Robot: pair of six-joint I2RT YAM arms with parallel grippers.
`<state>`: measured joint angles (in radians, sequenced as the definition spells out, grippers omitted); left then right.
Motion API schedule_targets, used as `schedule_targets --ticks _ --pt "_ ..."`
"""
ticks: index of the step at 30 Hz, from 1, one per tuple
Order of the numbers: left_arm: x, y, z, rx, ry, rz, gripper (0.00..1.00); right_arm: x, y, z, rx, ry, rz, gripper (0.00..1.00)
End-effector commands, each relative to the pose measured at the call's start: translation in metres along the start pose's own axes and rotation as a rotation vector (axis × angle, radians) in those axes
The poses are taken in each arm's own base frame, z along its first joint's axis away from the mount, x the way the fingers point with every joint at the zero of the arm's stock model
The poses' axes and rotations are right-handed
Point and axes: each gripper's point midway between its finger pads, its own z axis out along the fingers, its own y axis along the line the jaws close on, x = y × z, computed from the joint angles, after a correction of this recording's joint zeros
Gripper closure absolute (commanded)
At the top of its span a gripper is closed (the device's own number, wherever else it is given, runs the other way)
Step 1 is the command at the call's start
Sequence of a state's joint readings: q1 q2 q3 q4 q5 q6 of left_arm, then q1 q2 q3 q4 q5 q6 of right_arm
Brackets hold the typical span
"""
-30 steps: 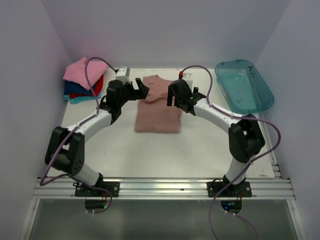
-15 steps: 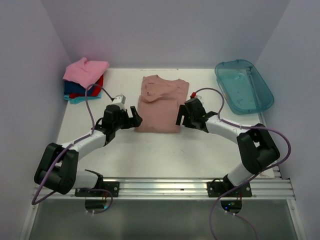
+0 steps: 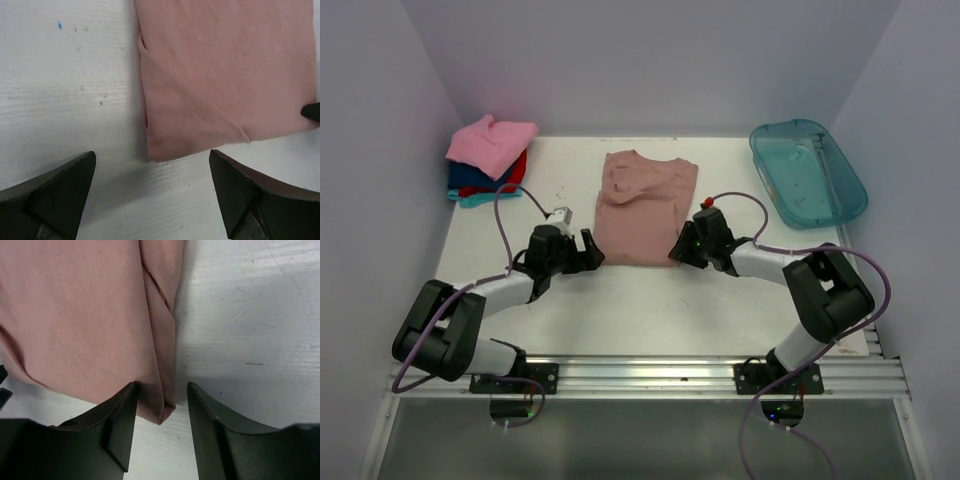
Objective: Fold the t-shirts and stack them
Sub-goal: Grab one side of the 2/3 rectangular tshirt with both arms
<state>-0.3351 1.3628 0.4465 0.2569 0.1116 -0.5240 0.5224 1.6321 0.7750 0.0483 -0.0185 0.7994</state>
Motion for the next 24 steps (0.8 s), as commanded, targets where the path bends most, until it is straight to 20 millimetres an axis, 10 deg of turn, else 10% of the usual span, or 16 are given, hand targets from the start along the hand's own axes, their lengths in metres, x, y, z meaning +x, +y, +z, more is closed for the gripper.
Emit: schedule_targets --ticks 1,15,24 --pt "0.007 -0.008 0.006 0.063 0.001 -0.026 0.0 -0.002 0.008 0.001 -0.049 -0.016 0.034 0.56" --pt "0.055 -0.022 0.015 0.219 0.141 -0.088 0.29 0.001 -0.02 -0.02 0.045 -0.065 0.019 0.94" --pt "0.075 -0.013 0.022 0.205 0.185 -0.113 0.36 0.008 -0.025 -0.011 0.051 -0.047 0.011 0.93"
